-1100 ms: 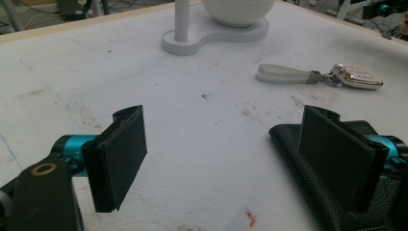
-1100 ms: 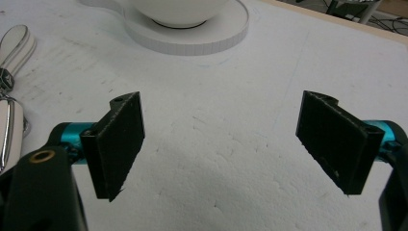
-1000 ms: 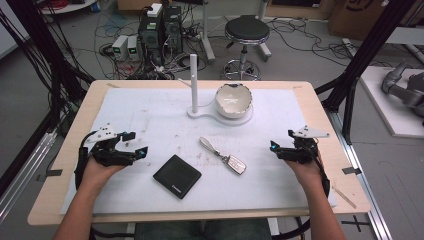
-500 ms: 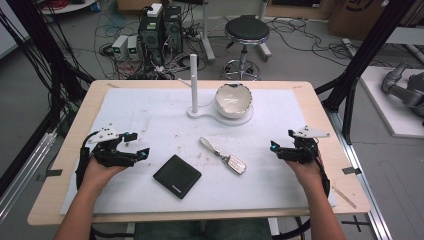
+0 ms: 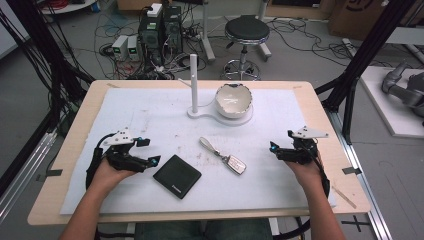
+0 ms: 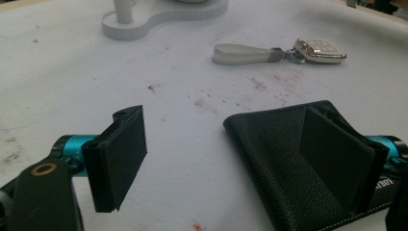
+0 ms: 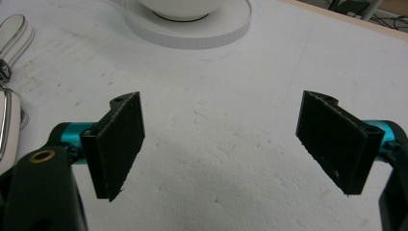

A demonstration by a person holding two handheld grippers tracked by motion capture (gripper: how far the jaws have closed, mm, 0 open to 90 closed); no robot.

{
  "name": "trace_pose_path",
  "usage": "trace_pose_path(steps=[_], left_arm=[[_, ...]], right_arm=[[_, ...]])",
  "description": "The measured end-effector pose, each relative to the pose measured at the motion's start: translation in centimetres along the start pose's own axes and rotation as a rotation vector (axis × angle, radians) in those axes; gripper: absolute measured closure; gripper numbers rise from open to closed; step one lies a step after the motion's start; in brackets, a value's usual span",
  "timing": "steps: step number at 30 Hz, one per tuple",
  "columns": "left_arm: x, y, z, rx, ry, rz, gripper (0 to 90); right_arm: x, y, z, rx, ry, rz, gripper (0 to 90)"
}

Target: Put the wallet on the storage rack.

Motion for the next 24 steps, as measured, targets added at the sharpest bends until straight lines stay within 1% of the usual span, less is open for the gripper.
trace_pose_path(steps=[1,3,4,5,7,8,10,12,13,14,15,17,19,21,24], left_arm=[[0.0,0.0,0.0,0.0,0.0,0.0,17.4],[0.2,0.5,-0.8,0.02,-0.033,-0.006,17.4],[0.2,0.5,-0.8,0.02,-0.033,-0.006,17.3],[0.4,0.7,-1.2,0.031,-0.06,-0.01,17.3],[0.6,1.0,-1.7,0.042,-0.089,-0.011,17.4],[0.6,1.0,-1.7,0.042,-0.089,-0.011,17.4],[0.8,1.3,-2.3,0.057,-0.117,-0.003,17.3],[1.1,1.5,-2.8,0.065,-0.154,-0.007,17.4],[1.3,1.7,-3.3,0.067,-0.192,-0.011,17.3],[1.3,1.7,-3.3,0.067,-0.192,-0.011,17.4],[1.6,1.8,-3.7,0.073,-0.227,-0.001,17.4],[1.9,2.0,-4.0,0.083,-0.26,0.001,18.2],[1.9,2.1,-4.0,0.083,-0.264,0.011,19.3],[1.9,2.2,-3.9,0.094,-0.267,0.02,23.6],[1.9,2.4,-3.8,0.098,-0.27,0.018,27.4]], right_arm=[[0.0,0.0,0.0,0.0,0.0,0.0,17.3],[0.1,0.0,0.0,0.001,-0.004,0.008,17.4],[0.1,0.0,0.0,0.001,-0.004,0.008,17.4],[0.1,0.0,0.1,0.001,-0.003,0.008,17.3],[0.2,0.0,0.1,0.002,-0.004,0.009,17.4],[0.2,0.0,0.1,0.004,-0.007,0.015,17.3],[0.3,0.0,0.2,0.005,-0.009,0.016,17.4],[0.3,0.0,0.2,0.005,-0.007,0.014,17.3],[0.3,0.0,0.3,0.006,-0.01,0.017,17.4],[0.3,0.0,0.3,0.006,-0.01,0.017,17.4],[0.4,0.0,0.3,0.005,-0.007,0.019,17.4],[0.5,0.0,0.4,0.01,-0.014,0.022,17.4],[0.5,0.1,0.5,0.013,-0.012,0.027,17.3],[0.6,0.2,0.5,0.012,-0.014,0.028,17.4],[0.7,0.3,0.6,0.015,-0.014,0.026,17.3]])
Point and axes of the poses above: each handheld gripper's, and its own axes: z roughly backward along the jaws, x roughly out of its underside, y roughly to its right, the point moved 5 cm from there along -z, roughly forward along the jaws
